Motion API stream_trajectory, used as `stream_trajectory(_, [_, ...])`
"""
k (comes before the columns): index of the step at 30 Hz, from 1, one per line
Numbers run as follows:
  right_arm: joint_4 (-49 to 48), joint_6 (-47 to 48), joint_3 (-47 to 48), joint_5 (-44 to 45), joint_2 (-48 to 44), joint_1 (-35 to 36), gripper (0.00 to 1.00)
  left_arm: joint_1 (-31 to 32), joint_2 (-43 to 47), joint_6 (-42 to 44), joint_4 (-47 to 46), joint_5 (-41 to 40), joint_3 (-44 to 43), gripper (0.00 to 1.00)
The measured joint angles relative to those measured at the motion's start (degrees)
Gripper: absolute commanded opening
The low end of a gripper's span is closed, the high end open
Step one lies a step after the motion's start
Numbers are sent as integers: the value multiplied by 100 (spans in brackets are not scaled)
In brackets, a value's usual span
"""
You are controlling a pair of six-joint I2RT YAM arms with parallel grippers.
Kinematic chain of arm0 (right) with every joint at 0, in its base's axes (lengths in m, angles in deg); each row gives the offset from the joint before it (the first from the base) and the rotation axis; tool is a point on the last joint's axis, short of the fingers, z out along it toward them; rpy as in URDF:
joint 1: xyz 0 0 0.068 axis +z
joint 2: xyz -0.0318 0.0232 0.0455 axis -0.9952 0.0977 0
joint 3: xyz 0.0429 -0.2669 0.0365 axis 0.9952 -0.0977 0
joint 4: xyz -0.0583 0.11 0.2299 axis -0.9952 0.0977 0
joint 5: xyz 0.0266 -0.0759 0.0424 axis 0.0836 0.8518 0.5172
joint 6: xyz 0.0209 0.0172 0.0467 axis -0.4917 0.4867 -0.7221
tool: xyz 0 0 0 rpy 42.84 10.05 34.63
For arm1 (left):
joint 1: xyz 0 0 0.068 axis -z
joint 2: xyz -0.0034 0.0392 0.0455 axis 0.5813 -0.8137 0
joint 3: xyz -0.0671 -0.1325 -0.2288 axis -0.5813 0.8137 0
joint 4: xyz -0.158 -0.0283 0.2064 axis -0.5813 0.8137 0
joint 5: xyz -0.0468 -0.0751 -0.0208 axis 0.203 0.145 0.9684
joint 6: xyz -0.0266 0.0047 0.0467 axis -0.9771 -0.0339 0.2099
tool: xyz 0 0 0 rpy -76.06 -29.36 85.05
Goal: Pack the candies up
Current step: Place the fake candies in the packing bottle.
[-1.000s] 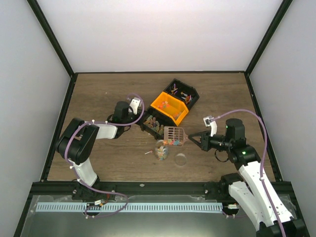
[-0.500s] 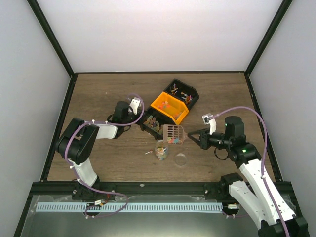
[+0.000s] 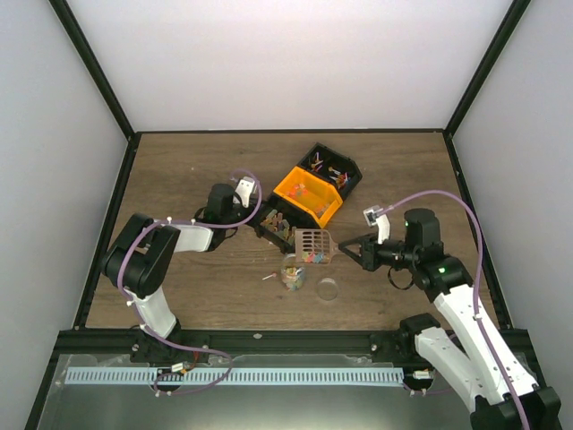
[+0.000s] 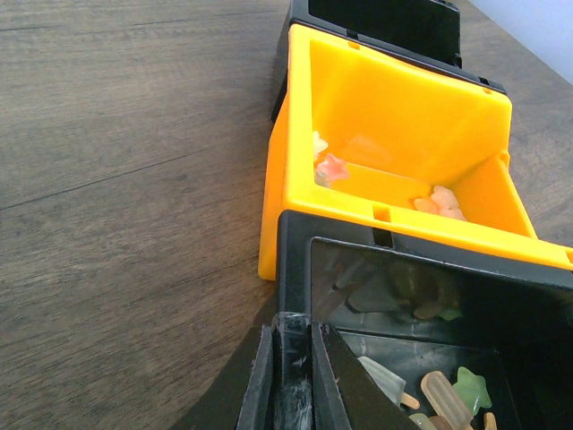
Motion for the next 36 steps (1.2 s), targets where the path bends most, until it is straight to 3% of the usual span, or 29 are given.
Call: stream_trajectory(36, [498,398,662,570,358,369,1,15,-50,-2,0,44,-57,4])
